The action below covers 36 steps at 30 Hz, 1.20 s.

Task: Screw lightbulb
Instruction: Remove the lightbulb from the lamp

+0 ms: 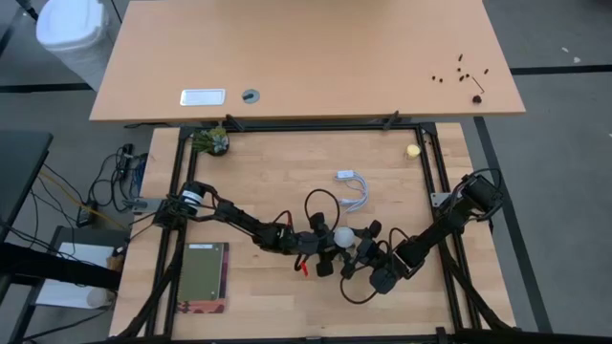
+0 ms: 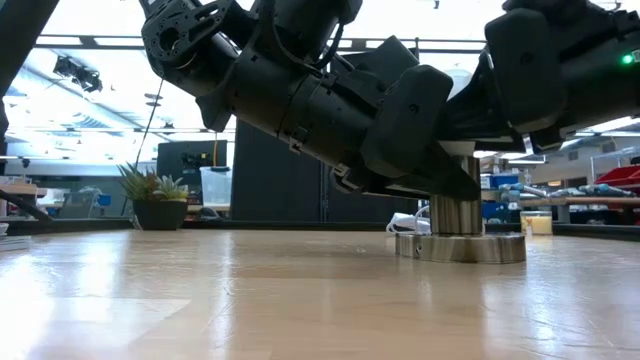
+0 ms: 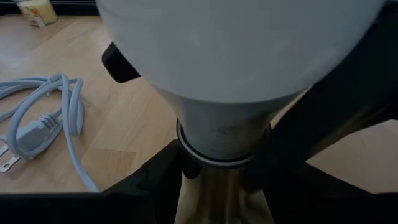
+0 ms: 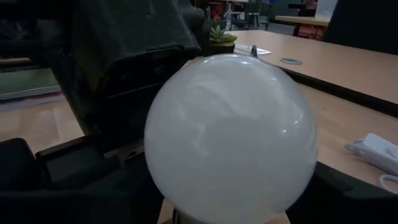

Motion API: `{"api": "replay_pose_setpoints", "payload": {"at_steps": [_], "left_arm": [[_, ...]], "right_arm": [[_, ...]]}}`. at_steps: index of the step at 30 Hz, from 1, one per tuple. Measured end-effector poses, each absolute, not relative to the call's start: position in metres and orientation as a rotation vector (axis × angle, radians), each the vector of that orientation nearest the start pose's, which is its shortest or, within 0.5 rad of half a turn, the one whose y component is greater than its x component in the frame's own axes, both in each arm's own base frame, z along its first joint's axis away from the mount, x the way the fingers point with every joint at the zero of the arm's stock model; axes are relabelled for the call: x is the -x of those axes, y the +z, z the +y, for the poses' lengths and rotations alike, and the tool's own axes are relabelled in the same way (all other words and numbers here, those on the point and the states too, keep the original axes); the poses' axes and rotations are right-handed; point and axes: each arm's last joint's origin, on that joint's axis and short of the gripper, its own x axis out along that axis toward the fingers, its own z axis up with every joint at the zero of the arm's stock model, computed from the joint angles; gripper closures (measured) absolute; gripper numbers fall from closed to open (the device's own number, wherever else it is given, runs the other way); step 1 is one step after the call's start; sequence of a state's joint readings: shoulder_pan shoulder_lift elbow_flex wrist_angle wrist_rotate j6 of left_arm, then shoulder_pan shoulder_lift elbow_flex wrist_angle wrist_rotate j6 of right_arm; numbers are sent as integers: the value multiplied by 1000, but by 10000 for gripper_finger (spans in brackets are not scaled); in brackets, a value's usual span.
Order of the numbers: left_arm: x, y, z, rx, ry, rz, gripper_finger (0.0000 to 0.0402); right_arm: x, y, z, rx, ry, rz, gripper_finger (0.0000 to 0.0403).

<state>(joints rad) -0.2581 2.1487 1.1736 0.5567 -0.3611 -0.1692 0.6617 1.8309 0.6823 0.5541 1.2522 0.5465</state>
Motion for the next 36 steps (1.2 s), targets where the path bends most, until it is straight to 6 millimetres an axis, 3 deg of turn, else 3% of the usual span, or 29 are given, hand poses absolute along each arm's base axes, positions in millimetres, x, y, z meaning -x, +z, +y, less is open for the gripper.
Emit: {"api": "replay_pose_setpoints", "payload": {"at_steps": [12, 22, 30, 36], "left_arm": [[-426, 117, -102, 40, 135, 388, 207], [-426, 117, -103, 43, 99, 395, 207], [-425, 116, -107, -6, 40, 407, 207], [-425, 116, -110, -5, -32, 413, 207]], "right_arm": [[-260, 116, 164, -17, -649, 182, 162], [-259, 116, 167, 52, -609, 217, 167], [-247, 107, 168, 43, -445, 275, 176], [-233, 104, 158, 23, -198, 219, 176]]}}
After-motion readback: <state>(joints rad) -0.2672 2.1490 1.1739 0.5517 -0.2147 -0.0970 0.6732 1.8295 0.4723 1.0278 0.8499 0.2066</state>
